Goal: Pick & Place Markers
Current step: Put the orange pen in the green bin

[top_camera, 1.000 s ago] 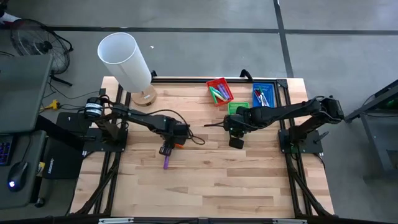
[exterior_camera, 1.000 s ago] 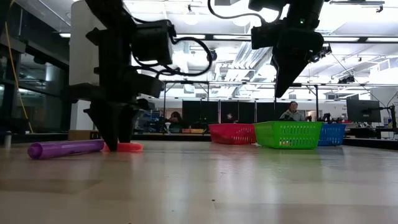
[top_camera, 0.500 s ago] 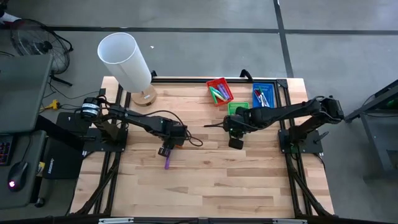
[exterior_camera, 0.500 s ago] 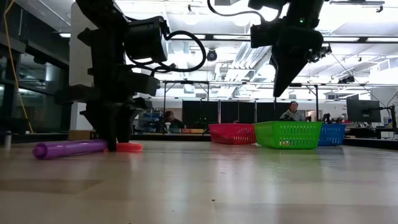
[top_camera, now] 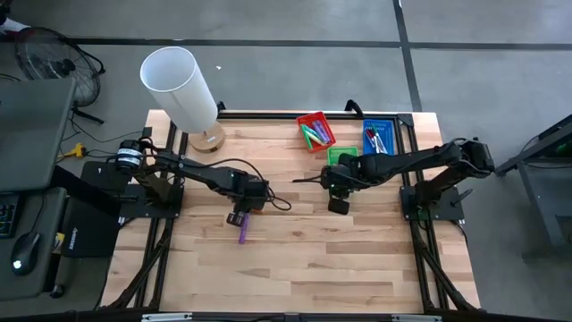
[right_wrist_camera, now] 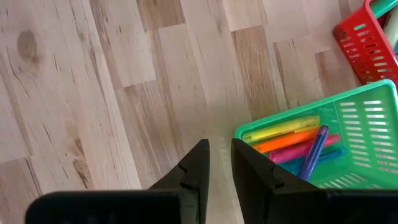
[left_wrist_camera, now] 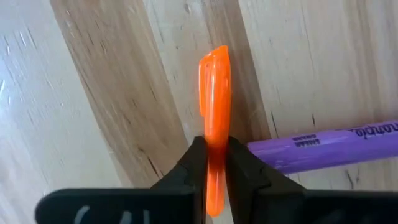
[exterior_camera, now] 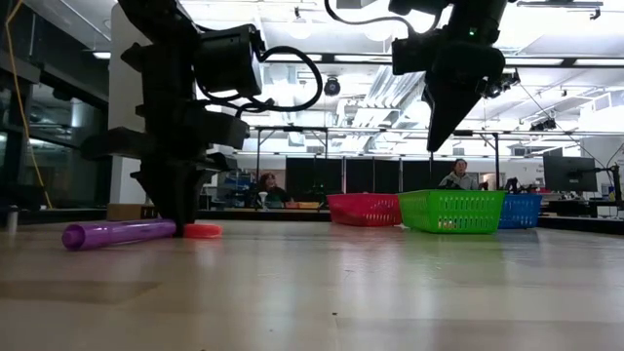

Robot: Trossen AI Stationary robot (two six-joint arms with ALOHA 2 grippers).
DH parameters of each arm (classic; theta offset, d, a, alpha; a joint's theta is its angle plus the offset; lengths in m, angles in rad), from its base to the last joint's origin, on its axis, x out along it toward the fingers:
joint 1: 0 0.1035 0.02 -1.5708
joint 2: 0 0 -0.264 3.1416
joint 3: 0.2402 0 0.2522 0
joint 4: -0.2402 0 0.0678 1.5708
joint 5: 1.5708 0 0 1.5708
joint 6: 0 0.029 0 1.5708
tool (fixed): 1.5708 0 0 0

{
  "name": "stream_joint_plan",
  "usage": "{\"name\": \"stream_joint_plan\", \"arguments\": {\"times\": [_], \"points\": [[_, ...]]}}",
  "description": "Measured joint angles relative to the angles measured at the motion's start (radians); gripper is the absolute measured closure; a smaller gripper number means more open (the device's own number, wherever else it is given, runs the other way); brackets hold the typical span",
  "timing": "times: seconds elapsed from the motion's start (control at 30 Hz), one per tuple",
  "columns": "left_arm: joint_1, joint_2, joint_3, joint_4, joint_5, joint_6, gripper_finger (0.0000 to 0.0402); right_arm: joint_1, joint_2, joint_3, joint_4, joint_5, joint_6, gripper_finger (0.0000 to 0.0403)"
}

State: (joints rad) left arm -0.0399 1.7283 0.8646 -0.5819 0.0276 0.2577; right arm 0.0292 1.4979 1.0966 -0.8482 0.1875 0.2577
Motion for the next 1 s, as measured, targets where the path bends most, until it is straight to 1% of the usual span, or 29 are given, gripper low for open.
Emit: {"name": "stream_joint_plan", "arguments": {"times": [0.43,0.5,0.6,0.67,0.8,1.0], "points": [[0.0,0.0,-0.002,0.02,0.012,-0.005,0.0376,0.0,0.0,-0.003,0.014,0.003,0.0,0.0347],[0.0,0.0,0.001,0.032,0.012,-0.005,0.0376,0.0,-0.002,-0.043,0.114,0.006,-0.004,0.0347],[0.0,0.002,0.025,0.03,0.007,-0.012,0.0376,0.0,0.0,-0.14,0.281,-0.03,-0.053,0.0347],[0.0,0.003,0.043,0.031,-0.004,-0.012,0.0376,0.002,0.0,-0.206,0.399,-0.037,-0.058,0.0347],[0.0,0.007,0.067,0.035,-0.012,-0.003,0.0376,0.029,-0.002,-0.31,0.603,0.011,-0.055,0.0347],[0.0,0.012,0.1,0.042,-0.04,-0.001,0.0376,0.066,-0.002,-0.425,0.91,0.015,-0.09,0.0347]]}}
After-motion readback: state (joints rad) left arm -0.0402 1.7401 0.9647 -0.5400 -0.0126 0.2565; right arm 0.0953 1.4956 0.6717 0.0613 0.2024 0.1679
